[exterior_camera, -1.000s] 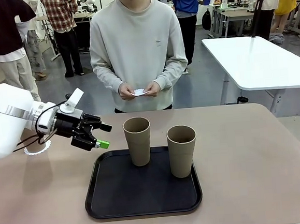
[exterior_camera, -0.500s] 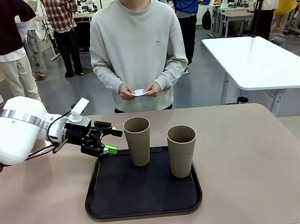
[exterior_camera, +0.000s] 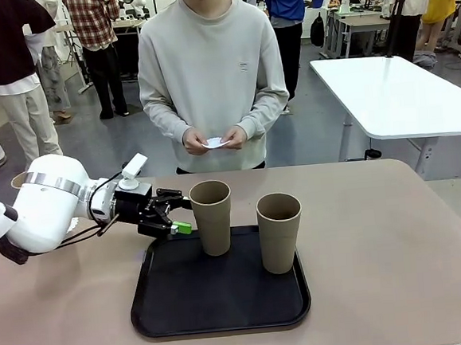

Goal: Place coasters on the table and set cups on them.
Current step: Take one Reusable plastic cup from the Flat Tray and place it on a coaster set by the human.

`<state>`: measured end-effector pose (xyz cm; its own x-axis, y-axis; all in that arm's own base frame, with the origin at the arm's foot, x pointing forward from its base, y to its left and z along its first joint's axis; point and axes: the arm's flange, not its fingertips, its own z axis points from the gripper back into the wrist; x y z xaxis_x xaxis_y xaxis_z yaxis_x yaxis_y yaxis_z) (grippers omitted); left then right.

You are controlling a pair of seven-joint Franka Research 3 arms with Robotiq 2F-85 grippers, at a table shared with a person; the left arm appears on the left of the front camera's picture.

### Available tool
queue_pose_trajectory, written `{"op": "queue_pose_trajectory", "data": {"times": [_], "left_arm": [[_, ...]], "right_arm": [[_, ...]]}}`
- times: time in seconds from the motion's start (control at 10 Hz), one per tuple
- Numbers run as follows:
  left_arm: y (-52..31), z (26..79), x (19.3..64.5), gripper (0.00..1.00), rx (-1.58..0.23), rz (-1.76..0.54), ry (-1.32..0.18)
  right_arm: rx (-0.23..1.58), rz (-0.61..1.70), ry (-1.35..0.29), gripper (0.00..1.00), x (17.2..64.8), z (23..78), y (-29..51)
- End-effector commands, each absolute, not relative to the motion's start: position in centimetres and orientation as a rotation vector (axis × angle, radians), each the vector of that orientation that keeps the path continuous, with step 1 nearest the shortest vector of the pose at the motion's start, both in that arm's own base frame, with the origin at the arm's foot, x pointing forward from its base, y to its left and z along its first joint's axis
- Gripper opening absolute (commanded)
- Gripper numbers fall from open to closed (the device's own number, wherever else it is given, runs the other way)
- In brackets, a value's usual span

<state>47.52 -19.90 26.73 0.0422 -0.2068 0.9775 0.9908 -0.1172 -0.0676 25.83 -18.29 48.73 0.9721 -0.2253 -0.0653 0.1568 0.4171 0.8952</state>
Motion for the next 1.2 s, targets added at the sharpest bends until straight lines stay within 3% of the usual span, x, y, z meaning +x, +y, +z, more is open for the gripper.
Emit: {"op": "queue_pose_trajectory", "data": {"times": [0.0, 1.1], "left_arm": [[-20.6, 26.2, 47.9, 1.0, -1.152, -1.347, -1.003], [-25.4, 23.5, 48.9, 1.0, -1.187, -1.454, -0.934]], "right_arm": [[1.134, -0.224, -0.085, 1.0, 26.0, 48.7, -18.3], [1.134, -0.224, -0.085, 1.0, 26.0, 48.7, -18.3]]}}
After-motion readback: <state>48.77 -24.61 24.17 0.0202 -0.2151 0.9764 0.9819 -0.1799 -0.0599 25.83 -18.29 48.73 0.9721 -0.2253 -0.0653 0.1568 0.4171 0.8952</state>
